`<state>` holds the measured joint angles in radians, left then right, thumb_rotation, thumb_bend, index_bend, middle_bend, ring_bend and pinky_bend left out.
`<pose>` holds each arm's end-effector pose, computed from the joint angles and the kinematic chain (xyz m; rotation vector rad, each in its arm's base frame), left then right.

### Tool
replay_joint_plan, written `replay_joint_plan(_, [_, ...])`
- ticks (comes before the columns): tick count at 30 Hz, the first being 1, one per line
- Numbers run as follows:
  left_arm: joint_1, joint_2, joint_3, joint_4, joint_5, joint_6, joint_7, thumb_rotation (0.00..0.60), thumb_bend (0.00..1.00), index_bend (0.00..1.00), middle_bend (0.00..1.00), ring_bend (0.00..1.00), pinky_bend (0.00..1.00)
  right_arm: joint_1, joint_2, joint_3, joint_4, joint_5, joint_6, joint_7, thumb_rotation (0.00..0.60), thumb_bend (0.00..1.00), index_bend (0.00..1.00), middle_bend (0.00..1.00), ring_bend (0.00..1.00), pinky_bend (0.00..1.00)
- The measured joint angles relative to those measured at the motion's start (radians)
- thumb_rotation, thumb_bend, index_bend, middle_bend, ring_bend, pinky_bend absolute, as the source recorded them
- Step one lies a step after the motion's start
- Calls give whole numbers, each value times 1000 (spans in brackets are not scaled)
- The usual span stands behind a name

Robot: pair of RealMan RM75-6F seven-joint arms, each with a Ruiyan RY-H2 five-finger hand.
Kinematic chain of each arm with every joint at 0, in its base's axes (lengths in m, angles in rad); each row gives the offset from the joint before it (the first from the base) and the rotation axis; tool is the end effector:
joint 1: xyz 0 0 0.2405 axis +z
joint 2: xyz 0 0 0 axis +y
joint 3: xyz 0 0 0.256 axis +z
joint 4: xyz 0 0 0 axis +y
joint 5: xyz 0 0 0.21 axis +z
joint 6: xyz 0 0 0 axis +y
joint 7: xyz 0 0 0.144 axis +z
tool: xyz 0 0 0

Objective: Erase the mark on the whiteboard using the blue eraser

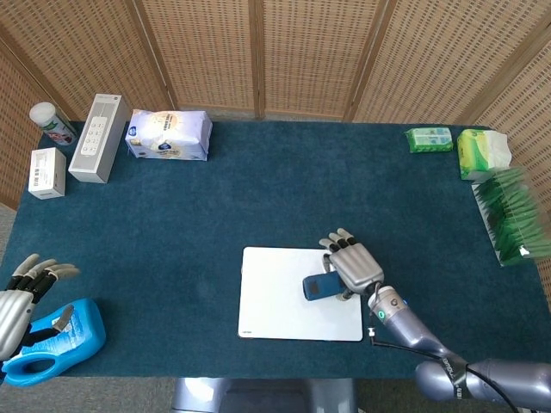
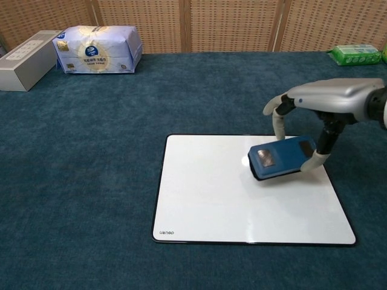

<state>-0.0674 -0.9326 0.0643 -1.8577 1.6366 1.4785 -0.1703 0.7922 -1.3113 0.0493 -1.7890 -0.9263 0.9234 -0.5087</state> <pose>-0.2695 0.1477 0.1731 -1.4588 -1.1438 -1.0447 -0.1539 -0.3080 0.0172 2.0165 -0.9746 0.6861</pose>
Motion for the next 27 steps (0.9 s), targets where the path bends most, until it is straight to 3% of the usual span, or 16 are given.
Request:
replay_joint_plan(13, [17,9,5,-39,1,17,42,600,495,246,263,166,0,-75,100,19,144,-22,-9,199,600,0,665,145,0,0])
replay_joint_plan(16, [20,9,7,-45,2,18,51,600,494,245,263,167,0,-84,101,21,180,-36,-25,227,600,0,608,131,0,0])
replay_joint_plan(24, [24,10,4,-57,-20,13,66,600,495,245,263,167,0,-95,75,32,242,-51,-42,257,600,0,147,40,0,0])
replay_joint_plan(27, [22,8,-1,-57,-33,6,68,600,495,245,263,166,0,-99,72,38,244,-54,-39,259,600,0,56,33,0,0])
